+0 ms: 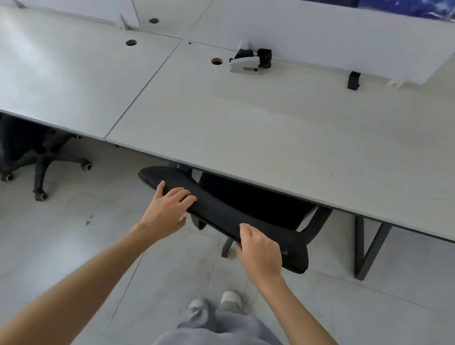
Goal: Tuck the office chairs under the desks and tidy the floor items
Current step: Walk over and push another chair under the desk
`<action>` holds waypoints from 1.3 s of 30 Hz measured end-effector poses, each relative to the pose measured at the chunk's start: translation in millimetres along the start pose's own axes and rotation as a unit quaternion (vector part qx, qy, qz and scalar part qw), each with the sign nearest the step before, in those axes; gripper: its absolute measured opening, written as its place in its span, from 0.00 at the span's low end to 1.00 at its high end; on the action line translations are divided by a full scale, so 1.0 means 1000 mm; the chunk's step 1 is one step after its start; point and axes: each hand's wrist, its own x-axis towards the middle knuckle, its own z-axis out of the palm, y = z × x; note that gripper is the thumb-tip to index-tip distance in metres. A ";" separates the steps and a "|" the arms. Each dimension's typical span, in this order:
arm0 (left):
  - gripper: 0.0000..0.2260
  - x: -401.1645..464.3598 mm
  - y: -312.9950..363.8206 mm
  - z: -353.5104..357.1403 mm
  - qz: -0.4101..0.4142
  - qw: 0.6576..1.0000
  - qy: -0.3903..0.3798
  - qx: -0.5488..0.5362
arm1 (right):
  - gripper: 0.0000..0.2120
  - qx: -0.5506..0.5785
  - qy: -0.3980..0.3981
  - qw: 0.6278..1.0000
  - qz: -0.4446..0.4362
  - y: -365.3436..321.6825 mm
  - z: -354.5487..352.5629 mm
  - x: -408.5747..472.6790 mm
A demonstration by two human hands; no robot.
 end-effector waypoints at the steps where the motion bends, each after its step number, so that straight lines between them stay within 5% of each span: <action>1: 0.21 0.005 -0.007 0.000 0.012 1.000 0.011 0.005 | 0.16 -0.012 0.003 1.000 0.005 0.003 0.000 0.000; 9: 0.15 0.023 -0.001 -0.005 0.072 0.995 -0.054 -0.036 | 0.20 -0.035 -0.002 0.999 0.023 0.061 -0.011 -0.020; 19: 0.05 0.012 0.059 0.011 0.033 0.997 -0.007 -0.067 | 0.15 -0.049 -0.011 0.993 0.103 0.108 -0.022 -0.031; 24: 0.07 0.004 0.059 0.014 0.016 0.997 0.008 -0.071 | 0.08 -0.049 -0.025 0.991 0.125 0.099 -0.018 -0.037; 39: 0.11 -0.048 0.040 0.028 0.077 0.993 0.075 -0.055 | 0.11 -0.049 0.013 0.991 0.124 0.044 -0.011 -0.096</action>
